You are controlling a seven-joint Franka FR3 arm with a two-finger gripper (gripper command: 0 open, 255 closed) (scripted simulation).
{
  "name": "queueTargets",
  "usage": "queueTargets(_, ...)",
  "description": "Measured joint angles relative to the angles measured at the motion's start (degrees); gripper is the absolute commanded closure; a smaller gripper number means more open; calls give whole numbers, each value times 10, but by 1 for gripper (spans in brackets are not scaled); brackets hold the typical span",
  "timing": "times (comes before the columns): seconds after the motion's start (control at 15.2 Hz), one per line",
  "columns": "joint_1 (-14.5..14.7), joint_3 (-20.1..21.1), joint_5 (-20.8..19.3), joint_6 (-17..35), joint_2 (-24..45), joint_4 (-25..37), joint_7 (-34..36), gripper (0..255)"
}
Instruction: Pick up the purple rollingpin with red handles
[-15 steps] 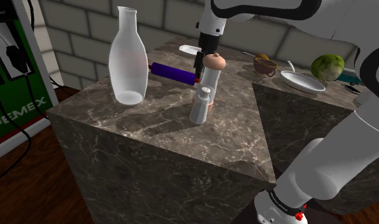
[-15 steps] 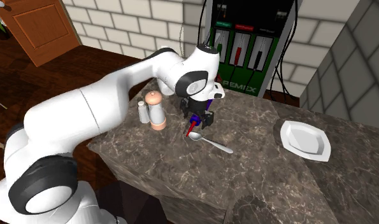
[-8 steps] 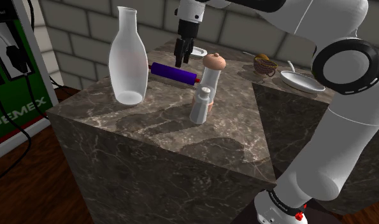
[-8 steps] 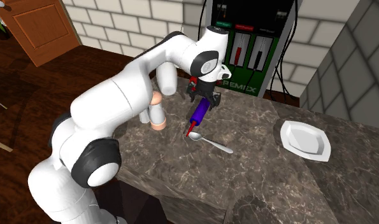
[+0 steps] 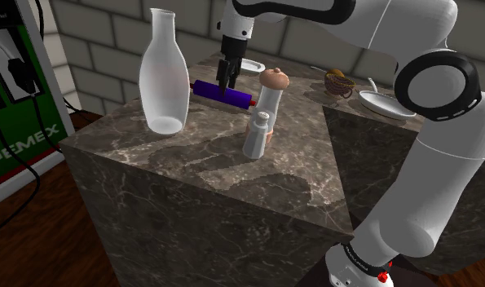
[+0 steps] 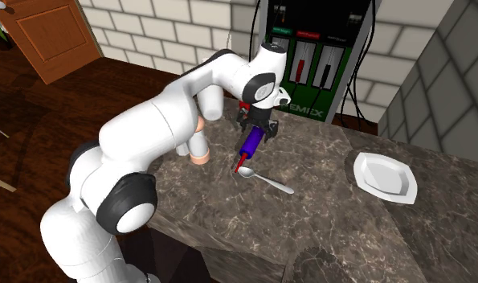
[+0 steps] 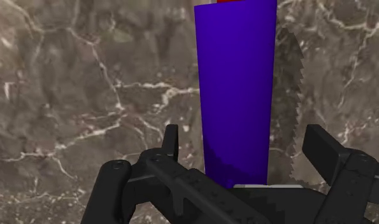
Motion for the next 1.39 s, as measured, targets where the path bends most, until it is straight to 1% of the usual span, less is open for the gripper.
queueTargets(0.07,0,0,0,5,1,-4,0,0)
queueTargets(0.13,0,0,0,8,0,-8,-1,255)
queueTargets(0.86,0,0,0,7,0,-6,-1,255)
queueTargets(1.39,2,1,-2,-59,20,79,6,255)
